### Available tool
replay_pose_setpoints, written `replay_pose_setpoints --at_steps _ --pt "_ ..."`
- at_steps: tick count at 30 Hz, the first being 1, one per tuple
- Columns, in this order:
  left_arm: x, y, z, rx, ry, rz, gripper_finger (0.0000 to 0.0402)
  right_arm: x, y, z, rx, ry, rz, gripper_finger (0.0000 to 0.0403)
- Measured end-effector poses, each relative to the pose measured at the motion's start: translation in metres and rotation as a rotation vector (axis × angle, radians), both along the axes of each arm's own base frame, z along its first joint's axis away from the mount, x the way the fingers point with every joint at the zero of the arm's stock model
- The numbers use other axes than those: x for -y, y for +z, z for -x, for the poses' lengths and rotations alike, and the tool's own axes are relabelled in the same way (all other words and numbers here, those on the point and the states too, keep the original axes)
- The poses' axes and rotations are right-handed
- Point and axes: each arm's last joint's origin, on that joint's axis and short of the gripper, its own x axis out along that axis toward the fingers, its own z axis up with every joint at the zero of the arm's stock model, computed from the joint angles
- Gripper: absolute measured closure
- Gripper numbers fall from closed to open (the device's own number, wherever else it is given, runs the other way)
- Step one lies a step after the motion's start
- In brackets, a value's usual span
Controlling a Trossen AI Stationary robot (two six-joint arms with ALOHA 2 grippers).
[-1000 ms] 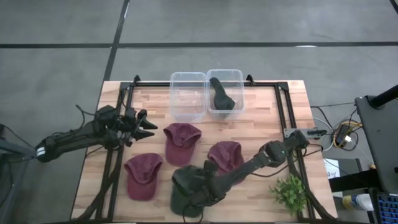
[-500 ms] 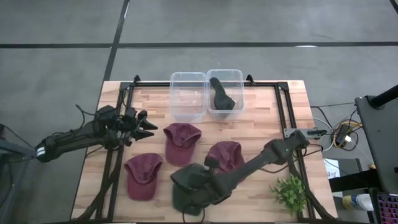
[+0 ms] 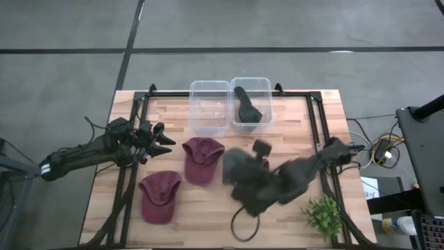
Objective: Pick & Place hat
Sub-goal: Put the green cap into the right transparent bin
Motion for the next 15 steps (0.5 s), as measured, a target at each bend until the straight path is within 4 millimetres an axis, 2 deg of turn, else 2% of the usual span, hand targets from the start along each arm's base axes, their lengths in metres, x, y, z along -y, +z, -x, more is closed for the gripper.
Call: replay_pose_setpoints --at_steps 5,8,12,15 --pt "0.0 0.0 0.0 0.001 0.0 -0.002 0.0223 0.042 0.048 0.027 0.085 -0.062 0.154 0.0395" --pt "0.0 0.0 0.0 0.002 0.003 -0.008 0.0223 0.07 0.068 0.04 0.097 -0.119 0.237 0.0395" --pt "0.0 0.0 0.0 0.013 0.009 -0.043 0.0223 0.11 0.084 0.045 0.059 -0.191 0.31 0.0395" --pt "0.0 0.002 0.0 0.034 0.014 -0.067 0.0223 0.139 0.088 0.041 0.019 -0.237 0.339 0.0395"
